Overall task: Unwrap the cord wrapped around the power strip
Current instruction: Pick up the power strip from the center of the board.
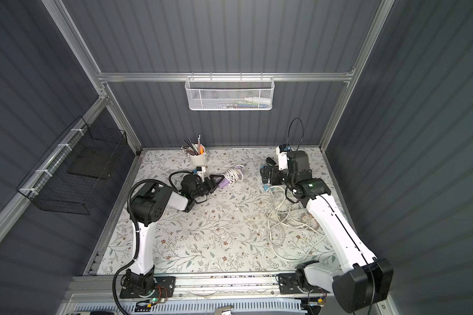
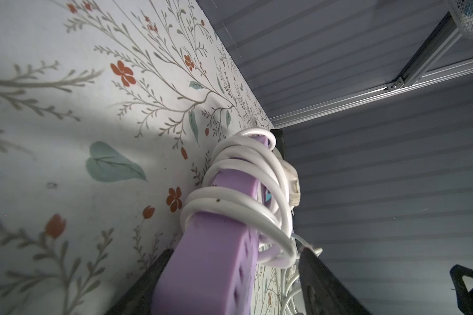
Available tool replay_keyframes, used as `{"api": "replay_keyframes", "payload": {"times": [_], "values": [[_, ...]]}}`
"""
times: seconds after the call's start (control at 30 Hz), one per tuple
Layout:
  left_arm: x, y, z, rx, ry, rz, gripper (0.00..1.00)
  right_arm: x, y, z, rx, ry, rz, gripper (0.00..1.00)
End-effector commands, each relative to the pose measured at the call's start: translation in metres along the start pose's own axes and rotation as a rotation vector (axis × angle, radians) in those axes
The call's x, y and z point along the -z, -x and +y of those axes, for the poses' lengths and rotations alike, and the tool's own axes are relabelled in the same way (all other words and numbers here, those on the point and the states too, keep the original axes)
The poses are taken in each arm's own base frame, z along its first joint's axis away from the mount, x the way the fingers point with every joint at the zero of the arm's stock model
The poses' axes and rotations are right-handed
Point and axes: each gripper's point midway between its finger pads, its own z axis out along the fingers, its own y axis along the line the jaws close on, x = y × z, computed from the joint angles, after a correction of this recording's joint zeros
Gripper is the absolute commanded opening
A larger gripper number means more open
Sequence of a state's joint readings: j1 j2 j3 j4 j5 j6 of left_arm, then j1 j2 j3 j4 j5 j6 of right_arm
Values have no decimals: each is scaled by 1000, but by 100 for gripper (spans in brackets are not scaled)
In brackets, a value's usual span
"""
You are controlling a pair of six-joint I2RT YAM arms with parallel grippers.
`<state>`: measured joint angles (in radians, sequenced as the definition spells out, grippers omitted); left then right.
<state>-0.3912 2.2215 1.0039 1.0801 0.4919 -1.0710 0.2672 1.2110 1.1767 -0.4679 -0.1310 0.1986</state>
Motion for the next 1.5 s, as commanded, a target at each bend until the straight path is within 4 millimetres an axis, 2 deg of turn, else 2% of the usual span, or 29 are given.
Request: {"api": "replay_keyframes", "payload": {"times": [0.0, 0.27, 0.37, 0.67, 0.77, 0.87, 0.93, 1.0, 1.03, 1.2, 1.47], "values": [[-2, -25, 31, 50, 66, 61, 69, 8, 11, 3, 6, 0, -30, 99], [-4, -30, 34, 49, 64, 71, 67, 7, 10, 3, 2, 1, -27, 99], [-8, -29, 32, 48, 56, 72, 61, 7, 11, 4, 2, 2, -28, 99], [-18, -36, 34, 38, 54, 91, 59, 9, 10, 3, 5, -4, -27, 99], [-21, -37, 35, 39, 54, 94, 54, 9, 10, 3, 2, 0, -28, 99], [-21, -36, 33, 36, 51, 91, 40, 8, 8, 3, 1, 0, -24, 99], [-21, -36, 32, 33, 51, 92, 22, 7, 7, 3, -2, 0, -23, 99], [-21, -35, 30, 25, 54, 96, 0, 7, 7, 3, -2, 2, -21, 99], [-21, -35, 29, 22, 53, 97, 0, 7, 6, 3, -1, 4, -21, 99], [-17, -25, 5, -33, 44, 101, 0, 8, 6, 6, -2, 22, -28, 99], [-13, 12, -75, -239, 58, 146, 0, 14, 9, 17, 29, 86, -70, 99]]}}
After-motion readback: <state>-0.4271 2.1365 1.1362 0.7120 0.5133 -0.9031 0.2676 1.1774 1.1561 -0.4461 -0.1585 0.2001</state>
